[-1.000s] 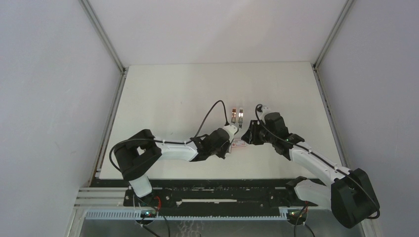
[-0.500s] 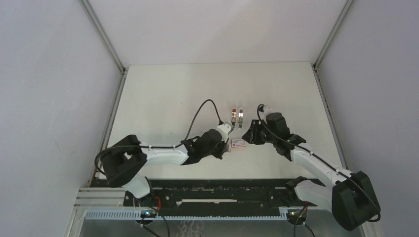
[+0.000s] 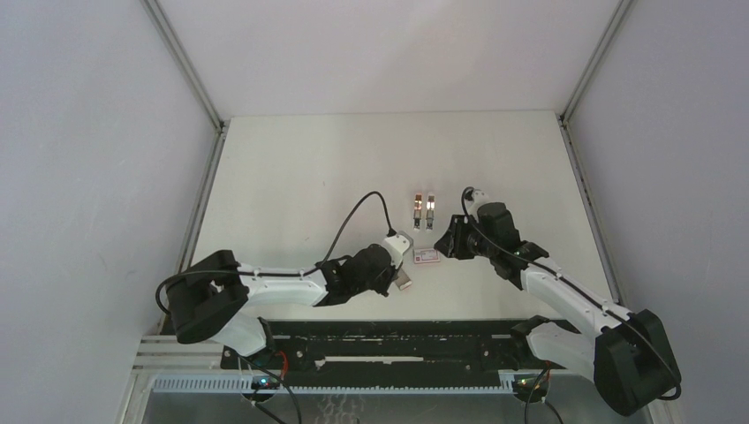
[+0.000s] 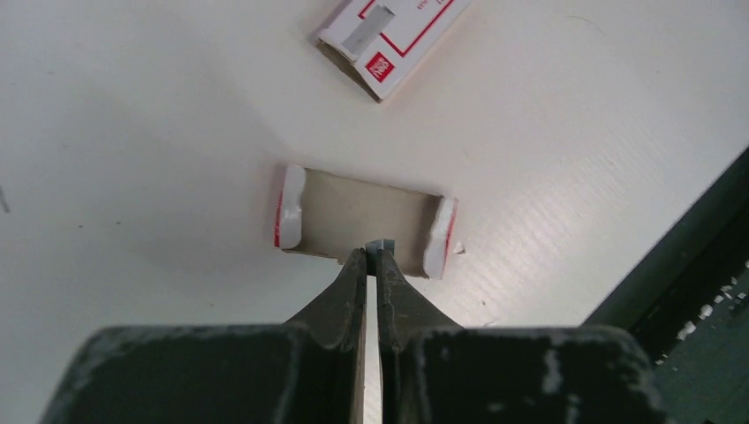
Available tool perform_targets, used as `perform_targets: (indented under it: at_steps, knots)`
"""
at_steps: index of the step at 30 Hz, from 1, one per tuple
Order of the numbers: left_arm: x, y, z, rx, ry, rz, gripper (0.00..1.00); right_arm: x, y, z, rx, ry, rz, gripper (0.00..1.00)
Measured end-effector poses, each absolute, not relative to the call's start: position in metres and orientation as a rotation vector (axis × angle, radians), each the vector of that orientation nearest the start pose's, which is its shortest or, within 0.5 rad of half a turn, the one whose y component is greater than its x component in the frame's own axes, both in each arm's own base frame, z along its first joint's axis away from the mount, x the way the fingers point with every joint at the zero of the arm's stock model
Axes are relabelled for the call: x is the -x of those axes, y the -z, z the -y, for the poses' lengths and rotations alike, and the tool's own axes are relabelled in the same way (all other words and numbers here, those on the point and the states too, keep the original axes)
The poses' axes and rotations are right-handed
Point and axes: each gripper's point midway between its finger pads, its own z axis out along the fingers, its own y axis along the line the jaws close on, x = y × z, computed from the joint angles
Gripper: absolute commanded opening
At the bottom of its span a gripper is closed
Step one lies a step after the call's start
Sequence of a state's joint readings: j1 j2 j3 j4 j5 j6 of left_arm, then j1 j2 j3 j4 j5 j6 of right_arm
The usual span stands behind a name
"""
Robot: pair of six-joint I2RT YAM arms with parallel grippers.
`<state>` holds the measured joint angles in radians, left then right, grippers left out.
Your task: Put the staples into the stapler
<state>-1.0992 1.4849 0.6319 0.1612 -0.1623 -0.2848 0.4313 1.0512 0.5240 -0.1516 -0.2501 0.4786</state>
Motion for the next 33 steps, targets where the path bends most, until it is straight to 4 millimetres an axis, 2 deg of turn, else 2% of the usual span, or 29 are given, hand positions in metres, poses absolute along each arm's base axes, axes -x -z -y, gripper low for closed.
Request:
perform_targets:
  at_steps: [8,13,16,20,24,28,33]
  knots:
    - [-0.200,-0.043,0.308,-0.832,0.325,-2.124,0.06,-0.242,-0.095,-0.178,0.082,-0.755,-2.329,0.32]
    - [-0.212,-0.043,0.290,-0.824,0.180,-2.103,0.08,-0.242,-0.095,-0.178,0.080,-0.755,-2.328,0.31]
    - [-0.227,-0.051,0.277,-0.810,0.033,-2.065,0.08,-0.242,-0.095,-0.178,0.081,-0.758,-2.328,0.31]
    - [-0.252,-0.057,0.274,-0.791,-0.132,-2.038,0.08,-0.242,-0.095,-0.178,0.082,-0.761,-2.328,0.31]
    - [-0.264,-0.044,0.265,-0.810,-0.271,-2.051,0.09,-0.243,-0.098,-0.177,0.076,-0.762,-2.317,0.31]
    - [-0.261,-0.031,0.253,-0.863,-0.355,-2.071,0.12,-0.242,-0.098,-0.174,0.068,-0.764,-2.313,0.32]
    - [-0.260,-0.024,0.251,-0.900,-0.387,-2.083,0.13,-0.243,-0.098,-0.174,0.064,-0.766,-2.313,0.32]
